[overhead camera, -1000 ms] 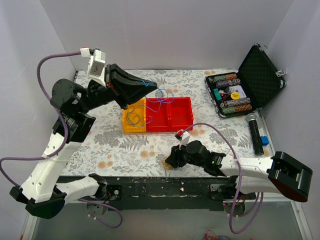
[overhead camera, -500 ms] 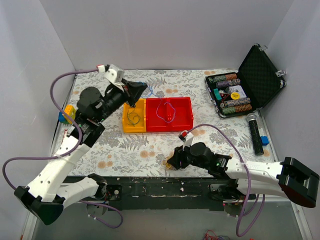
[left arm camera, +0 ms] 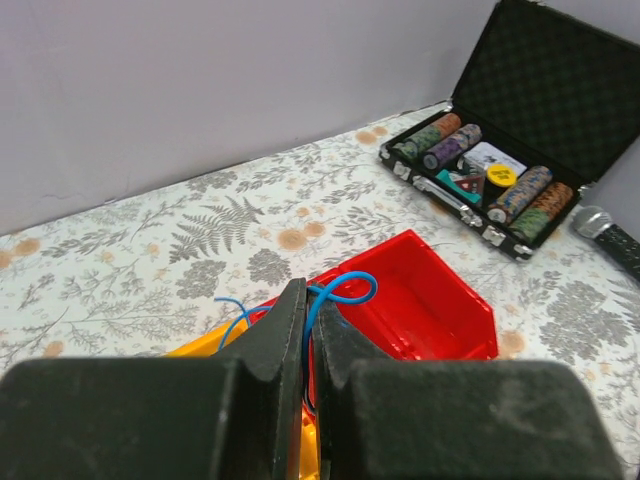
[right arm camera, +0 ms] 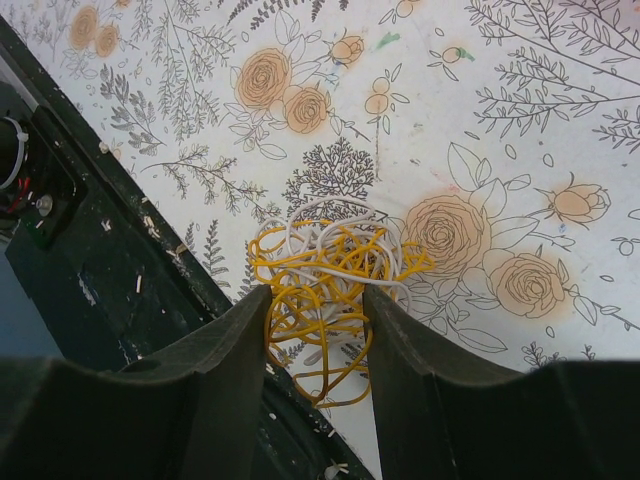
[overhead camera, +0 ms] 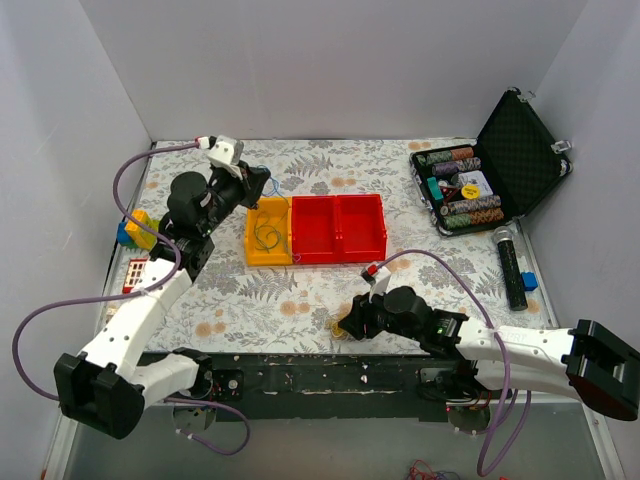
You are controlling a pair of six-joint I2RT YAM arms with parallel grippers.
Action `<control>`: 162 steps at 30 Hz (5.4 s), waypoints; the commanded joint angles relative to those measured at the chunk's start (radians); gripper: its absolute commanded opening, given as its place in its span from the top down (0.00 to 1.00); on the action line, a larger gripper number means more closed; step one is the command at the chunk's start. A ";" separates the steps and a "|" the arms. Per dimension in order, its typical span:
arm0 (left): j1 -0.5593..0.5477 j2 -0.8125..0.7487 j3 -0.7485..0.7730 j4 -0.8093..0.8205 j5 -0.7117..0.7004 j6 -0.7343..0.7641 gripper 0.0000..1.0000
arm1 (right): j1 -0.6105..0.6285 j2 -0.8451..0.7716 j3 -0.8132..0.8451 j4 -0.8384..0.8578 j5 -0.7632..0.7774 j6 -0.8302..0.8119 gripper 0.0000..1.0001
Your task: Untangle the cables
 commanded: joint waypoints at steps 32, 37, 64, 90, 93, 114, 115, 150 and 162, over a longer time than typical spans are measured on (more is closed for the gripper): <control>0.185 0.111 -0.004 0.152 0.231 -0.066 1.00 | 0.008 0.047 0.002 0.036 -0.012 0.015 0.53; 0.185 0.110 -0.054 0.143 0.225 -0.031 1.00 | 0.008 0.029 -0.006 0.027 -0.006 0.017 0.53; 0.191 0.291 -0.080 0.207 0.096 0.282 1.00 | 0.008 -0.020 -0.018 -0.012 0.012 0.034 0.54; 0.156 0.499 -0.050 0.094 0.145 0.351 0.99 | 0.009 -0.003 -0.018 -0.007 0.021 0.043 0.54; 0.123 0.530 -0.025 0.074 0.119 0.380 0.94 | 0.008 0.003 -0.020 -0.006 0.025 0.043 0.54; 0.063 0.405 0.101 -0.199 0.047 0.438 0.18 | 0.008 -0.040 -0.024 -0.038 0.049 0.034 0.53; 0.065 0.383 0.099 -0.213 0.050 0.443 0.14 | 0.008 -0.045 -0.026 -0.039 0.051 0.034 0.53; -0.351 0.121 -0.304 -0.118 0.614 0.109 0.23 | 0.006 -0.152 0.182 -0.015 -0.046 -0.011 0.72; -0.383 0.041 -0.350 -0.158 0.568 0.208 0.18 | 0.006 -0.143 0.296 -0.183 -0.008 -0.063 0.71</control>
